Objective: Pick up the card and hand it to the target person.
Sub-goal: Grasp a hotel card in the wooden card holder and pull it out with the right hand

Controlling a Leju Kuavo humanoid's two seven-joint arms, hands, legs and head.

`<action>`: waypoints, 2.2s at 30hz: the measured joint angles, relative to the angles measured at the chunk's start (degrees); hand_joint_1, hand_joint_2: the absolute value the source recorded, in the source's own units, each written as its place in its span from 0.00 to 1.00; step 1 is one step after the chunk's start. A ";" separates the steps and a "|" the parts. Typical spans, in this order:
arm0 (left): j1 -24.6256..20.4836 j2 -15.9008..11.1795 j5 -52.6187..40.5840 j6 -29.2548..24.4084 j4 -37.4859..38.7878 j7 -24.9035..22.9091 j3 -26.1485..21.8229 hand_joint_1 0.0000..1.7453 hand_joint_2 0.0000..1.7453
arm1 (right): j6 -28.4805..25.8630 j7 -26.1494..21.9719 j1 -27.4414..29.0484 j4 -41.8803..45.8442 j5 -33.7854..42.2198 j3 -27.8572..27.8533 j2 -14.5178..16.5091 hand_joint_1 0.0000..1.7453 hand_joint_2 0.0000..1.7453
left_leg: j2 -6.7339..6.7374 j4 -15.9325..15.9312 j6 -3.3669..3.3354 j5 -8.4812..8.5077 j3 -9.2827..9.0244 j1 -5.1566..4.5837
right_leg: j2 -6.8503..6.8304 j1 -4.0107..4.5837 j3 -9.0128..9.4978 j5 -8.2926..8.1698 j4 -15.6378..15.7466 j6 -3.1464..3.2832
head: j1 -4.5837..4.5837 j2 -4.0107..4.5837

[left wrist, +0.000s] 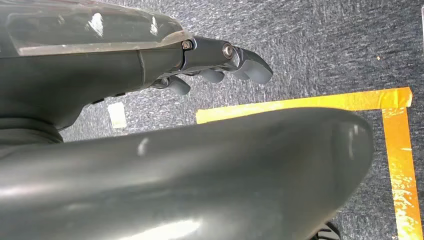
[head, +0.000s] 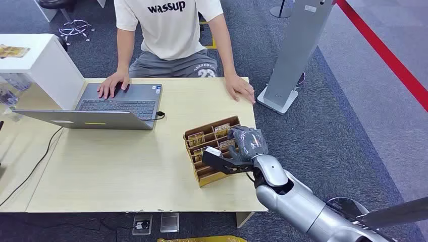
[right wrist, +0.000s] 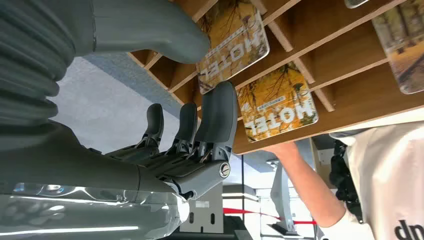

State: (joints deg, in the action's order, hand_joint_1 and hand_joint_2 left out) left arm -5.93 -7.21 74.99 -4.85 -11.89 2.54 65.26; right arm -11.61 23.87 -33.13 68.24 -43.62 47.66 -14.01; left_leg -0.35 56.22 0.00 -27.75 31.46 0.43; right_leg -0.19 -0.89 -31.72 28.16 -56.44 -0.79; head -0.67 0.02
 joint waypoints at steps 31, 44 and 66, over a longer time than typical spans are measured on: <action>0.00 0.02 0.58 0.06 0.00 0.04 0.47 0.00 0.00 | -0.09 -0.47 0.36 0.00 0.26 0.10 0.92 0.53 1.00 | 0.00 0.00 0.00 0.00 -0.02 0.00 | 0.00 0.00 0.02 0.00 0.00 0.00 | -0.01 -0.01; -0.01 0.02 0.59 0.10 0.00 0.21 0.73 0.00 0.00 | -0.05 0.17 0.50 0.00 0.54 0.10 0.94 0.55 1.00 | 0.00 0.00 0.00 0.00 -0.04 0.00 | 0.00 0.00 0.03 0.00 0.00 0.00 | -0.01 -0.01; -0.02 0.02 -0.09 1.75 0.00 2.02 0.98 0.00 0.00 | -0.50 1.62 1.27 0.26 0.84 0.12 0.86 0.79 1.00 | 0.00 0.00 0.00 0.00 -0.04 0.00 | 0.00 0.00 0.03 0.00 0.00 0.00 | -0.01 -0.01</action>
State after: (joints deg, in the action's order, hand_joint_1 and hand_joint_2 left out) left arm -5.95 -7.19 74.90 -3.10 -11.89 4.56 66.25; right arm -12.11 25.49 -31.86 68.49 -42.77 47.78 -13.15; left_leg -0.35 56.22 0.00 -27.75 31.42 0.43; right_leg -0.19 -0.89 -31.70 28.16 -56.44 -0.79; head -0.68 0.02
